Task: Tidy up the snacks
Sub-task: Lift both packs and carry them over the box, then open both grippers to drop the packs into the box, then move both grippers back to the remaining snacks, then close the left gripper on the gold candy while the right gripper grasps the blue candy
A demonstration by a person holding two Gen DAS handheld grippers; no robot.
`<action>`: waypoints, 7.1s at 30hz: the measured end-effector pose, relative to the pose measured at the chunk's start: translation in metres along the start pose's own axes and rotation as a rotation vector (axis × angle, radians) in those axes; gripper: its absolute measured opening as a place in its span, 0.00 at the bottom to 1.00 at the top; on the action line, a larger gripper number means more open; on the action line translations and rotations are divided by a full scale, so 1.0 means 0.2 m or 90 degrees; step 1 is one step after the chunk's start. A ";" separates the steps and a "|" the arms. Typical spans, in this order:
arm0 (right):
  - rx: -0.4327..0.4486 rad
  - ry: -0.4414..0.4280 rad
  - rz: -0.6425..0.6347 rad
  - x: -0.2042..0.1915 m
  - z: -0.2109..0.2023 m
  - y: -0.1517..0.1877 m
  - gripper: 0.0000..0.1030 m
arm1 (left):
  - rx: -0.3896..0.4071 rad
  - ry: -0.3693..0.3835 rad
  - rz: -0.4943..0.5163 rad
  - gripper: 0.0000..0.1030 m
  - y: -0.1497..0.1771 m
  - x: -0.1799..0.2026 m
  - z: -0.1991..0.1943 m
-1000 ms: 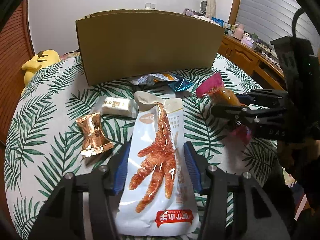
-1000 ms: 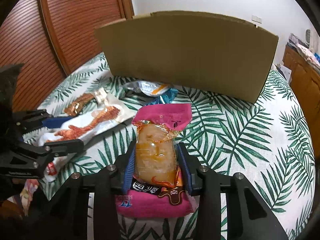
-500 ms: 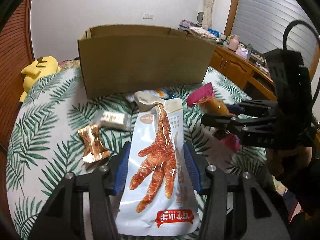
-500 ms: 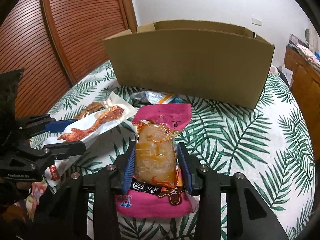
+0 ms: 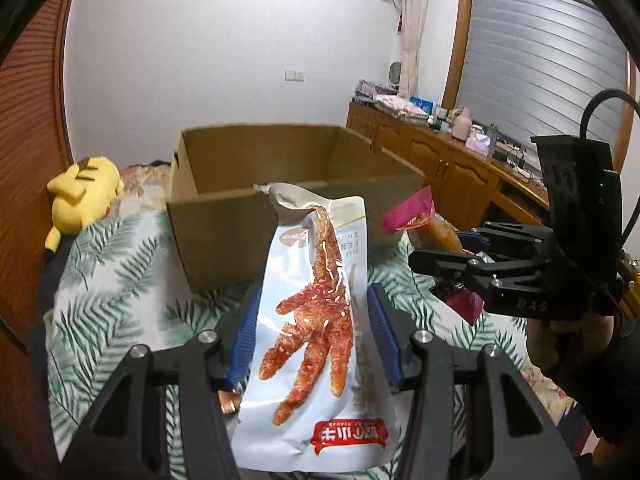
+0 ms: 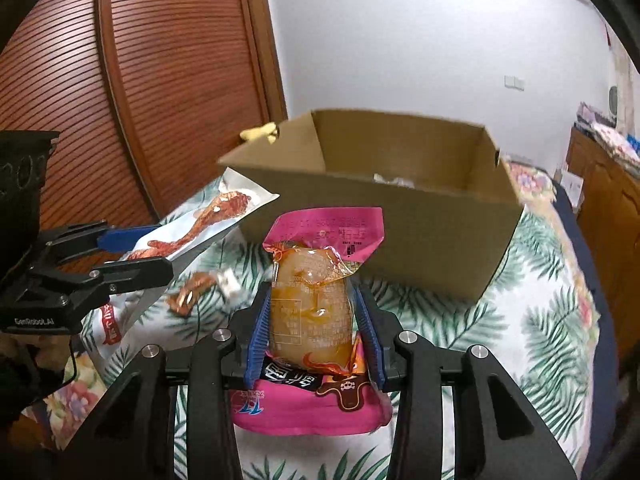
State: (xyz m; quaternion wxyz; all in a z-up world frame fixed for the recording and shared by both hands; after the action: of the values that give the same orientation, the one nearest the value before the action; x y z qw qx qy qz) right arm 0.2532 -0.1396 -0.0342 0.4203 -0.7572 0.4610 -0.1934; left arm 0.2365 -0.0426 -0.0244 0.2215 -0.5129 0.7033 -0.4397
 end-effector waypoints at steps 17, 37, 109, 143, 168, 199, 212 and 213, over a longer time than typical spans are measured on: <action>0.064 -0.001 -0.008 0.16 0.11 -0.46 0.40 | 0.061 -0.014 0.038 0.49 -0.57 -0.06 0.12; 0.041 0.006 0.045 0.39 0.41 -0.57 0.40 | 0.040 -0.062 0.045 0.49 -0.78 -0.30 0.53; 0.029 0.039 0.028 0.14 0.12 -0.16 0.56 | -0.085 -0.062 -0.027 0.72 -0.13 -0.28 0.28; -0.068 0.002 0.027 -0.06 0.43 0.27 0.56 | -0.174 -0.168 -0.020 0.62 0.51 -0.46 0.34; -0.111 0.025 0.014 -0.06 0.51 0.32 0.55 | -0.137 -0.170 -0.022 0.27 0.53 -0.44 0.29; -0.161 0.063 -0.040 0.01 0.63 0.28 0.26 | -0.128 -0.169 -0.040 0.29 0.52 -0.45 0.28; -0.116 0.046 0.071 0.12 0.30 0.44 0.23 | -0.128 -0.177 -0.042 0.31 0.53 -0.46 0.28; -0.111 0.046 0.079 0.13 0.27 0.46 0.23 | -0.128 -0.177 -0.041 0.31 0.53 -0.46 0.28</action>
State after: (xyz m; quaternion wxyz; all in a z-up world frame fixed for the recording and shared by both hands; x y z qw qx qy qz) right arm 0.2541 -0.1565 -0.1420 0.3473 -0.7533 0.5370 -0.1530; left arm 0.2592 0.0295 -0.1555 0.2501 -0.6107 0.6894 -0.2989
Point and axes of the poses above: each gripper's, at about its wrist camera, not at the fingertips, and z roughly the way its jaws point, x to its right, y to its underside, the point moved 9 cm from there along z, roughly the way its jaws point, and after that the axes turned 4 degrees about x, right-handed, at the moved point
